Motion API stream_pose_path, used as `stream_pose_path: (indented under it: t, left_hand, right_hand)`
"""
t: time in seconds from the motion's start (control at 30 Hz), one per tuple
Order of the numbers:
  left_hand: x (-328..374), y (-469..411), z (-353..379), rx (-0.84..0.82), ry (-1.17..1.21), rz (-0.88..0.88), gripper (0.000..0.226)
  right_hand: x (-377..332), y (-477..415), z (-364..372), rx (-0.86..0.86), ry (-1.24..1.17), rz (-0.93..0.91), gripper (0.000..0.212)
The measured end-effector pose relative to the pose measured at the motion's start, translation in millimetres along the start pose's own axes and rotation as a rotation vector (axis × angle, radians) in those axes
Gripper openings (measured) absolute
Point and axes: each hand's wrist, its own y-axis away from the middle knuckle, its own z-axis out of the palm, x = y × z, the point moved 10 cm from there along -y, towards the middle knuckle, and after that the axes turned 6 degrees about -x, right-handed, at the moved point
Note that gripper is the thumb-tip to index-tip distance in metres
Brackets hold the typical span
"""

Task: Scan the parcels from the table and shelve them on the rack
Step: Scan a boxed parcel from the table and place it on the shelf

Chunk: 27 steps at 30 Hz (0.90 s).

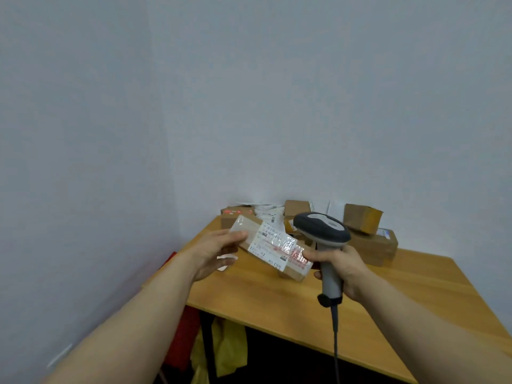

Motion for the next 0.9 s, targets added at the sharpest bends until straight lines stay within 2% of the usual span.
stream_pose_path:
  t: [0.13, 0.2, 0.3, 0.4, 0.57, 0.67, 0.77, 0.83, 0.9]
  left_hand:
    - [21.5, 11.1, 5.0, -0.021, -0.043, -0.011, 0.073]
    - [21.5, 13.5, 15.5, -0.085, 0.012, -0.065, 0.08]
    - [14.2, 18.6, 25.2, -0.12, 0.06, -0.147, 0.07]
    - [6.0, 23.3, 29.8, -0.141, 0.089, -0.196, 0.072]
    - [7.5, 22.5, 30.4, -0.108, 0.144, -0.152, 0.064]
    - [7.3, 22.7, 34.0, -0.124, 0.16, -0.14, 0.071]
    - [13.5, 20.8, 35.3, -0.125, 0.099, -0.094, 0.065]
    - [18.7, 16.0, 29.3, -0.063, 0.059, -0.038, 0.054]
    - [24.7, 10.3, 17.2, 0.05, 0.09, 0.024, 0.046]
  right_hand:
    - [-20.5, 8.4, 1.0, -0.051, 0.085, -0.068, 0.049]
    - [-28.7, 11.4, -4.7, -0.046, 0.142, -0.11, 0.049]
    - [-38.5, 14.7, -10.1, -0.037, 0.211, -0.153, 0.044]
    - [-40.5, 14.4, -10.5, -0.041, 0.256, -0.146, 0.042]
    - [-35.7, 11.9, -13.6, -0.024, 0.275, -0.099, 0.042]
    - [-34.7, 9.7, -13.9, -0.024, 0.257, -0.096, 0.042]
    - [-36.6, 7.3, -16.6, 0.012, 0.245, -0.104, 0.038]
    - [-37.5, 7.6, -19.5, 0.051, 0.217, -0.108, 0.031]
    - [-39.5, 8.2, -14.3, -0.012, 0.195, -0.091, 0.019]
